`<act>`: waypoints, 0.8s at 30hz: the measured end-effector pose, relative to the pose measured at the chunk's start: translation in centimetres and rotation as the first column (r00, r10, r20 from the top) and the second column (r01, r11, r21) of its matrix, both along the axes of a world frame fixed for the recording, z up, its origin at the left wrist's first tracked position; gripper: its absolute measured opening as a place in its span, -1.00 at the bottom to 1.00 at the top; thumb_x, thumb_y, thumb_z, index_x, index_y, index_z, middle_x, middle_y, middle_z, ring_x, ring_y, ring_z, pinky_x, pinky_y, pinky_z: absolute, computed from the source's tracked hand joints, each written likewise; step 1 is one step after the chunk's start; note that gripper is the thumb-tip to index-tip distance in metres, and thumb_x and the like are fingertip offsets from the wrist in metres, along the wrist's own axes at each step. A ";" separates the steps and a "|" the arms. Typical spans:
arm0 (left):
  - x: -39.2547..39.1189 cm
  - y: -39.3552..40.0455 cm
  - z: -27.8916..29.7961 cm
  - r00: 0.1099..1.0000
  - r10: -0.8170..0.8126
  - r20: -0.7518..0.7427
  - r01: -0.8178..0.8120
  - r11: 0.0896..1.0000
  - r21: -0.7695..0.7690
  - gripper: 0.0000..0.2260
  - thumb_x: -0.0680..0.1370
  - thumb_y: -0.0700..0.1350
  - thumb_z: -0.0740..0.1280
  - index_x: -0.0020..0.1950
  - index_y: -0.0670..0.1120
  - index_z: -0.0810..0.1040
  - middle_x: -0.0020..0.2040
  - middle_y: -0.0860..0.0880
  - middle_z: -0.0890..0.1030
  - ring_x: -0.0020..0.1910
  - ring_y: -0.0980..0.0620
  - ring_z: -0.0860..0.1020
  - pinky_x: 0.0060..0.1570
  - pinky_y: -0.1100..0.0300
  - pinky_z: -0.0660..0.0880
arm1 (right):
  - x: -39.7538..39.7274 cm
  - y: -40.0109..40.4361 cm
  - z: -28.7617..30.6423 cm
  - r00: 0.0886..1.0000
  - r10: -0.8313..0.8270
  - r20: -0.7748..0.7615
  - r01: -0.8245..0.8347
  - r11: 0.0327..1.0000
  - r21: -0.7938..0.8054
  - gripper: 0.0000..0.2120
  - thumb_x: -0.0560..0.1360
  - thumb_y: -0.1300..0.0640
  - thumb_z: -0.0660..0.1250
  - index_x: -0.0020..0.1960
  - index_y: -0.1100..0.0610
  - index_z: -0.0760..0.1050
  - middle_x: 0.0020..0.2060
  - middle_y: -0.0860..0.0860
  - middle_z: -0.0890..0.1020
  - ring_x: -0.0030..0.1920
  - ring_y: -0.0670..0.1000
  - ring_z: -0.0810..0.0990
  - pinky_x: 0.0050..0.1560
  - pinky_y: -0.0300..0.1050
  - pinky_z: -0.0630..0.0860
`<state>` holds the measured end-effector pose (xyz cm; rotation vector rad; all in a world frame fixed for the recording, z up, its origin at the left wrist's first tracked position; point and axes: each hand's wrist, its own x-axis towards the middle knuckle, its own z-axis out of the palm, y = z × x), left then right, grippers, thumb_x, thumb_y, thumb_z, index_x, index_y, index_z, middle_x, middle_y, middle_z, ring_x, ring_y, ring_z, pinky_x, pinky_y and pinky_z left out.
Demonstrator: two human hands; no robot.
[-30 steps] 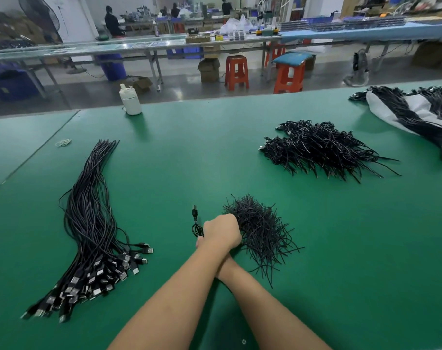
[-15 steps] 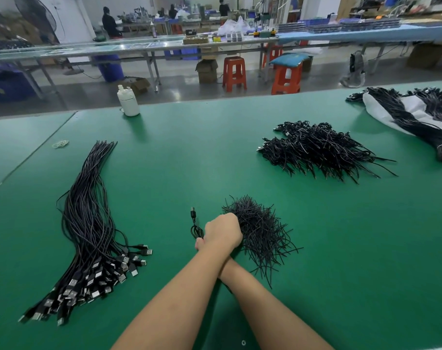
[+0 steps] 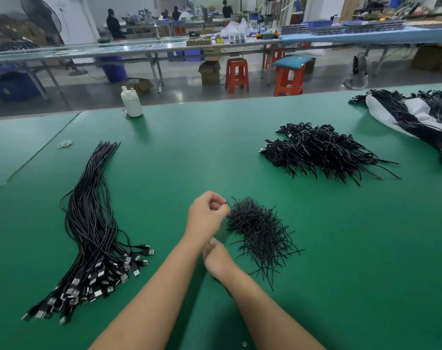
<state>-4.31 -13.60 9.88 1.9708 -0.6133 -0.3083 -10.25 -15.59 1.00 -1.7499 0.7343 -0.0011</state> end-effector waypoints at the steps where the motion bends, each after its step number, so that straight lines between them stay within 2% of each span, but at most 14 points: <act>1: 0.6 0.5 0.4 1.000 0.012 -0.027 -0.014 0.998 -0.061 -0.91 0.46 -0.20 0.40 -0.15 -0.01 0.58 -0.29 0.01 0.67 -0.27 0.01 0.62 -0.25 0.18 0.54 | 0.1 0.1 0.1 1.000 -0.027 -0.006 0.027 0.999 0.029 -0.62 0.68 0.00 0.06 0.30 0.23 0.43 0.28 0.14 0.53 0.32 0.17 0.46 0.36 0.04 0.36; 3: 2.0 1.7 0.6 0.997 0.077 -0.009 -0.077 0.988 -0.136 -0.89 0.48 -0.21 0.41 -0.17 0.01 0.61 -0.32 0.05 0.66 -0.27 0.10 0.62 -0.25 0.25 0.54 | 0.0 0.1 0.4 1.000 -0.021 -0.012 0.021 0.999 0.046 -0.62 0.67 -0.07 0.01 0.23 0.16 0.43 0.22 0.08 0.51 0.29 0.14 0.44 0.34 0.02 0.34; 5: 3.3 3.2 0.1 0.981 0.189 0.039 -0.182 0.974 -0.135 -0.88 0.48 -0.18 0.44 -0.19 0.04 0.63 -0.29 0.11 0.66 -0.29 0.24 0.58 -0.23 0.37 0.48 | -0.3 0.2 0.3 1.000 0.005 0.009 -0.005 1.000 0.024 -0.61 0.66 -0.09 -0.01 0.13 0.20 0.40 0.13 0.08 0.52 0.21 0.12 0.46 0.22 0.01 0.34; 6: 3.9 3.8 -0.5 0.971 0.237 0.023 -0.233 0.965 -0.120 -0.87 0.49 -0.18 0.44 -0.19 0.04 0.63 -0.25 0.12 0.66 -0.27 0.25 0.58 -0.19 0.34 0.49 | -0.5 0.1 0.2 0.999 0.018 0.034 -0.019 1.000 0.013 -0.61 0.66 -0.09 -0.01 0.10 0.21 0.38 0.08 0.08 0.52 0.16 0.11 0.46 0.17 0.02 0.35; 9: 4.3 5.4 -3.1 0.940 0.304 -0.156 -0.314 0.948 -0.045 -0.90 0.50 -0.23 0.45 -0.15 -0.04 0.65 -0.17 0.00 0.68 -0.15 0.05 0.62 -0.03 0.18 0.52 | -0.8 0.1 -0.1 0.993 0.052 0.101 -0.052 0.999 0.000 -0.69 0.68 -0.07 0.00 -0.09 0.11 0.29 -0.20 -0.04 0.42 -0.07 0.05 0.41 0.05 0.03 0.39; 11: 3.8 6.1 -4.7 0.918 0.307 -0.251 -0.322 0.947 -0.019 -0.94 0.48 -0.27 0.47 -0.12 -0.11 0.66 -0.15 -0.08 0.69 -0.16 0.01 0.61 -0.07 0.21 0.49 | -0.9 0.1 -0.1 0.990 0.066 0.126 -0.068 0.998 0.016 -0.72 0.69 -0.07 0.00 -0.02 0.10 0.33 -0.23 -0.09 0.38 -0.14 0.01 0.41 -0.06 -0.04 0.42; 12: 3.4 6.3 -5.2 0.914 0.297 -0.275 -0.314 0.949 -0.017 -0.95 0.47 -0.27 0.48 -0.11 -0.14 0.67 -0.16 -0.09 0.69 -0.18 0.02 0.60 -0.11 0.23 0.48 | -1.0 0.1 0.1 0.988 0.072 0.136 -0.074 0.997 0.014 -0.72 0.69 -0.08 0.00 0.05 0.08 0.36 -0.25 -0.08 0.38 -0.21 0.00 0.42 -0.17 -0.08 0.46; 14: 2.6 6.3 -6.0 0.916 0.257 -0.308 -0.276 0.961 -0.019 -0.94 0.45 -0.28 0.49 -0.13 -0.15 0.68 -0.20 -0.05 0.70 -0.22 0.06 0.59 -0.22 0.31 0.47 | -1.1 0.2 0.1 0.986 0.092 0.137 -0.092 0.996 -0.009 -0.72 0.68 -0.08 0.00 0.16 0.03 0.40 -0.28 -0.06 0.40 -0.29 -0.02 0.43 -0.33 -0.12 0.46; 16: 1.8 6.3 -6.5 0.916 0.219 -0.335 -0.241 0.970 -0.026 -0.90 0.45 -0.31 0.47 -0.16 -0.13 0.68 -0.26 0.01 0.69 -0.28 0.13 0.59 -0.31 0.41 0.47 | -1.0 0.3 -0.1 0.988 0.102 0.117 -0.096 0.994 -0.058 -0.70 0.69 -0.07 0.00 0.17 0.07 0.41 -0.26 -0.06 0.43 -0.21 0.02 0.45 -0.18 -0.08 0.47; 18: 1.5 6.3 -6.8 0.914 0.206 -0.348 -0.231 0.973 -0.030 -0.87 0.46 -0.36 0.44 -0.18 -0.14 0.68 -0.33 0.05 0.68 -0.37 0.22 0.57 -0.36 0.45 0.44 | -0.9 0.2 -0.2 0.989 0.107 0.101 -0.099 0.992 -0.079 -0.71 0.69 -0.05 0.01 0.04 0.10 0.41 -0.21 -0.05 0.46 -0.11 0.04 0.45 -0.01 -0.03 0.43; 21: 1.7 6.4 -7.0 0.916 0.259 -0.307 -0.272 0.962 0.001 -0.83 0.45 -0.32 0.46 -0.23 -0.05 0.66 -0.33 0.09 0.67 -0.35 0.21 0.59 -0.35 0.38 0.46 | -1.0 0.1 -0.4 0.988 0.132 0.084 -0.124 0.987 -0.099 -0.72 0.68 -0.06 0.00 -0.13 0.01 0.33 -0.20 -0.05 0.46 -0.14 0.02 0.41 -0.04 -0.03 0.38; 24: 2.2 6.7 -7.1 0.921 0.314 -0.229 -0.308 0.949 0.063 -0.84 0.44 -0.26 0.48 -0.20 0.01 0.66 -0.30 0.16 0.65 -0.26 0.21 0.60 -0.30 0.31 0.43 | -1.1 0.0 -0.4 0.982 0.172 0.084 -0.165 0.983 -0.085 -0.73 0.67 -0.06 0.00 -0.16 -0.05 0.31 -0.24 -0.11 0.44 -0.19 -0.03 0.39 -0.10 -0.07 0.34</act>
